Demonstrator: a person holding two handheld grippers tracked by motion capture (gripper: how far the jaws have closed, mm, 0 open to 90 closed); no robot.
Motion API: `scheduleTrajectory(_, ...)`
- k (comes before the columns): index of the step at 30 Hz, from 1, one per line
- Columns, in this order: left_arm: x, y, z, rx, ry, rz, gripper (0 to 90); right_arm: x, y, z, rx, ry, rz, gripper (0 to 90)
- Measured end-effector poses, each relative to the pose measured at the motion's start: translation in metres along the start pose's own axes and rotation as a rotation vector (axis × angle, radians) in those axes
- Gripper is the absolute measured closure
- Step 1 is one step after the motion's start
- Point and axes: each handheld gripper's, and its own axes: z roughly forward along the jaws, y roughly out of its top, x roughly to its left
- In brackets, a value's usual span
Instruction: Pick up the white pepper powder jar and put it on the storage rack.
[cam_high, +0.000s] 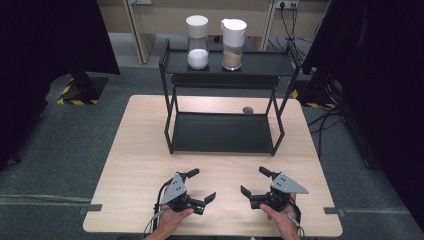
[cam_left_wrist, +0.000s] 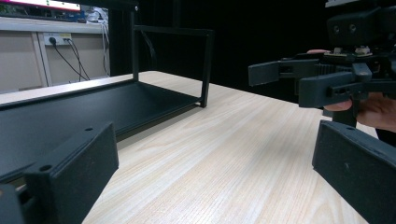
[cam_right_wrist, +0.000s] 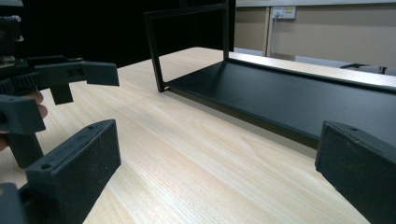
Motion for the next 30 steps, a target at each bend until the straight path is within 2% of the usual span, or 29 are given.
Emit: scheduleTrajectory(30, -0.0005, -0.0003, 0.0008, 0.006, -0.003, -0.002, 0.0, -0.0021, -0.0043, -0.0002, -0.001, 0.007, 0.013, 0.5)
